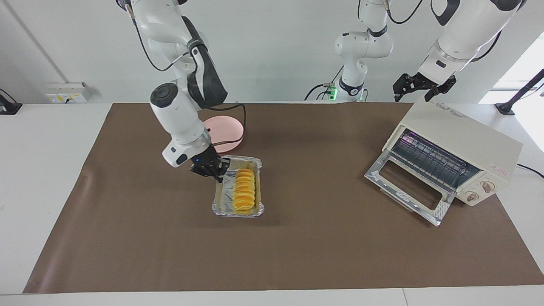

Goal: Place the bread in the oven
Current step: 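Grip the foil tray rim with the right gripper and slide it toward the oven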

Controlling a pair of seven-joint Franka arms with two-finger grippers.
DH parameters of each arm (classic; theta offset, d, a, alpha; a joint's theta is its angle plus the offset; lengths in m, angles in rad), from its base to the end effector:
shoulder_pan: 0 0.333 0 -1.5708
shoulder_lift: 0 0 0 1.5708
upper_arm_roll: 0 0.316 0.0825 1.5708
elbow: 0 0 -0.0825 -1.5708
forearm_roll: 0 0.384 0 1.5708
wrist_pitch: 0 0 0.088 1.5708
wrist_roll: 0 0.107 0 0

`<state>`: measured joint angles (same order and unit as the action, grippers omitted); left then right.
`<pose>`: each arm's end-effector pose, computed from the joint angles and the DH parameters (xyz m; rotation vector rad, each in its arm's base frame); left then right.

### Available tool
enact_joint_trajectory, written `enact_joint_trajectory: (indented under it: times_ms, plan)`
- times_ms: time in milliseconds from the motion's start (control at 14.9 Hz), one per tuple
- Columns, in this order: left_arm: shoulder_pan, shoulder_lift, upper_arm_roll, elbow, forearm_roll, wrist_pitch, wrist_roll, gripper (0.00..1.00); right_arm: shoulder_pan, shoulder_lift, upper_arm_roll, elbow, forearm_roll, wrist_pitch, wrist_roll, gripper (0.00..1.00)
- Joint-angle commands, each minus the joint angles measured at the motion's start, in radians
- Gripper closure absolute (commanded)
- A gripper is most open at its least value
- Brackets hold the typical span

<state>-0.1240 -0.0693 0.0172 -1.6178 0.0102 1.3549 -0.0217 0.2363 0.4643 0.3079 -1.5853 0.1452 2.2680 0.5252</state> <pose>0.5055 -0.0526 0.6231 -3.1030 0.1305 0.3001 0.6145 0.3397 0.4030 -2.7975 0.1520 -0.1037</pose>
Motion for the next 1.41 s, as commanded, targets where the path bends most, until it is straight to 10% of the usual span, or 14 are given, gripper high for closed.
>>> enact_joint_trajectory:
  times_ms: [0,470,537,604,671,1343]
  plan:
    - [0.011,-0.029,-0.006,-0.036,0.007,0.021,0.006,0.0,0.027,0.108,-0.001,0.07,-0.007,0.047,0.024,1.0]
    - [0.011,-0.029,-0.006,-0.036,0.007,0.021,0.006,0.0,0.069,0.136,-0.001,-0.021,0.001,0.149,0.048,1.0]
    - [0.011,-0.03,-0.006,-0.036,0.007,0.021,0.006,0.0,0.067,0.132,-0.003,-0.019,-0.004,0.136,0.05,0.82]
    - [0.011,-0.03,-0.006,-0.036,0.008,0.021,0.006,0.0,0.066,0.131,-0.003,-0.013,-0.013,0.119,0.05,0.21]
    - [0.011,-0.03,-0.006,-0.036,0.008,0.021,0.008,0.0,0.069,0.128,-0.006,-0.006,-0.024,0.104,0.048,0.0]
    - [-0.002,-0.029,-0.005,-0.04,0.011,0.097,-0.03,0.0,-0.19,-0.229,-0.032,-0.015,-0.095,-0.325,-0.156,0.0]
